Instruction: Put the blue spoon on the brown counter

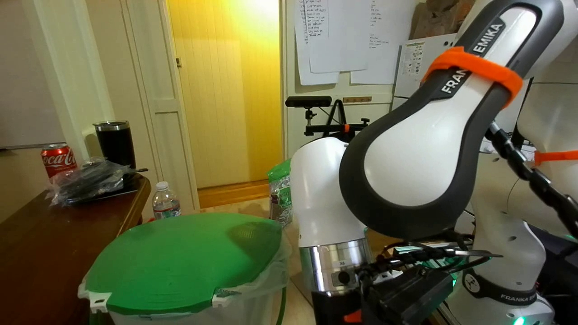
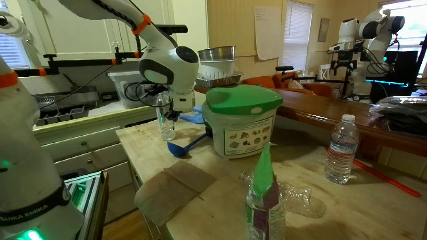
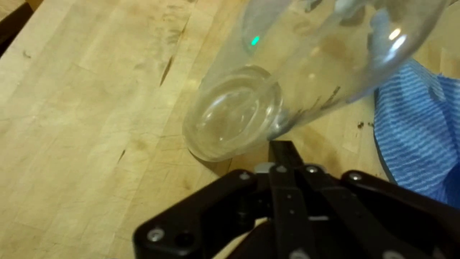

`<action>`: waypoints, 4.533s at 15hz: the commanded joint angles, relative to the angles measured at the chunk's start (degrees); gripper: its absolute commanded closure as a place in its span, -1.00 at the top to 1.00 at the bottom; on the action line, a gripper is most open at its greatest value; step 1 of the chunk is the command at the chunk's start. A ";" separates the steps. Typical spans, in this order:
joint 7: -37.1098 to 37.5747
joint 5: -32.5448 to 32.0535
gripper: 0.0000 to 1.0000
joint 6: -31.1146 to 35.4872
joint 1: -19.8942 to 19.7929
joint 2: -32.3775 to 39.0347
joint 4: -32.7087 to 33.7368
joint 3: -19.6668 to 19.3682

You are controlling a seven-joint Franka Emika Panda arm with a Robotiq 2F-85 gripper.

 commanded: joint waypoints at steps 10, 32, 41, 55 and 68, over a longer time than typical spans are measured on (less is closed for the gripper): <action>2.58 -33.00 -0.19 -7.08 -2.44 -6.80 0.34 1.77; -35.92 -49.03 1.00 -1.95 -2.21 -9.67 0.98 -2.55; -38.47 -45.31 1.00 9.26 -0.43 0.75 3.84 -1.20; -41.98 -41.98 1.00 17.67 0.09 4.79 0.98 0.53; -4.94 -60.67 1.00 17.27 -1.45 -3.59 -4.16 5.44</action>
